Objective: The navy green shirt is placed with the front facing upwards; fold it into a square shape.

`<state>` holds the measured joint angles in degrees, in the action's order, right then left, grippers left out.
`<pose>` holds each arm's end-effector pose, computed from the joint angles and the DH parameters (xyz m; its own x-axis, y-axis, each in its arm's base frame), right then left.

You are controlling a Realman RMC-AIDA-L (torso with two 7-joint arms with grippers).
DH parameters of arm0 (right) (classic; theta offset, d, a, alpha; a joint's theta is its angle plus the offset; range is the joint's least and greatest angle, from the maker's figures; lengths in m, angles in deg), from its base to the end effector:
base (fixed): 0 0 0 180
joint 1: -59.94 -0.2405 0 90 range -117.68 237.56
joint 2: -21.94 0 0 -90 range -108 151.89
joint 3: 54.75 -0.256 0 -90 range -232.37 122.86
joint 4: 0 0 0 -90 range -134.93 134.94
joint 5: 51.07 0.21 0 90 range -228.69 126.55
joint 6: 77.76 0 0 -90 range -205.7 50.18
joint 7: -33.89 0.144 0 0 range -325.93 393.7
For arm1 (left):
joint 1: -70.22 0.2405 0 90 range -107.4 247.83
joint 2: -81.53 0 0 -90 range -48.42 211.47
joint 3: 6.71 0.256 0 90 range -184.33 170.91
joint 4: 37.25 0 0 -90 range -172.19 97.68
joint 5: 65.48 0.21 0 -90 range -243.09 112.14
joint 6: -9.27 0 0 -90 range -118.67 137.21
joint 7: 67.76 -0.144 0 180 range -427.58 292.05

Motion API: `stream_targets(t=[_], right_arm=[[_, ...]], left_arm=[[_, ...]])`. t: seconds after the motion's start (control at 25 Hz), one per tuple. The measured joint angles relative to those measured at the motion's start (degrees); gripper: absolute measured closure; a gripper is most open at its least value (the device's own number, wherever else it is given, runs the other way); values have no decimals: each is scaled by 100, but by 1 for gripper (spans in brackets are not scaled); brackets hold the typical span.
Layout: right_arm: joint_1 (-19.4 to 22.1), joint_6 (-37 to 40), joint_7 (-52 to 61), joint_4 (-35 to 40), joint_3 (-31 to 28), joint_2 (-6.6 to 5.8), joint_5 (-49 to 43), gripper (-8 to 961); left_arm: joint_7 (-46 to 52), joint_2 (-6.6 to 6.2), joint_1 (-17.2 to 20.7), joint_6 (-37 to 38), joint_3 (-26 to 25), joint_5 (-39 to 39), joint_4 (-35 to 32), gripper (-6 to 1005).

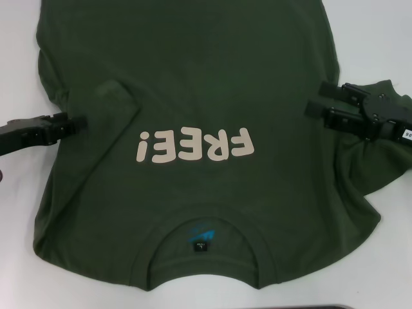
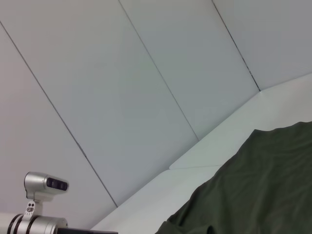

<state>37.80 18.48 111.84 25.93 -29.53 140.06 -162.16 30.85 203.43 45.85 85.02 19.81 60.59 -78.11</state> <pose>0.3090 0.2740 0.0075 0.4828 -0.4657 -0.7416 -0.6991 -0.7150 -0.0062 -0.3415 0.3137 0.0107 0.4767 0.6775 0.5601 0.8743 -0.4318 -0.2217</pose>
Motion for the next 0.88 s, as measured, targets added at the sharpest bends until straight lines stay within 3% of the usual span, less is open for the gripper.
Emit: stream_targets(t=[0.16, 0.88], right_arm=[[13, 0, 0, 0, 0, 5, 0, 37], [17, 9, 0, 0, 0, 9, 0, 36]], left_arm=[[0, 0, 0, -2, 0, -2, -2, 466], [165, -8, -31, 343, 50, -2, -19, 469]])
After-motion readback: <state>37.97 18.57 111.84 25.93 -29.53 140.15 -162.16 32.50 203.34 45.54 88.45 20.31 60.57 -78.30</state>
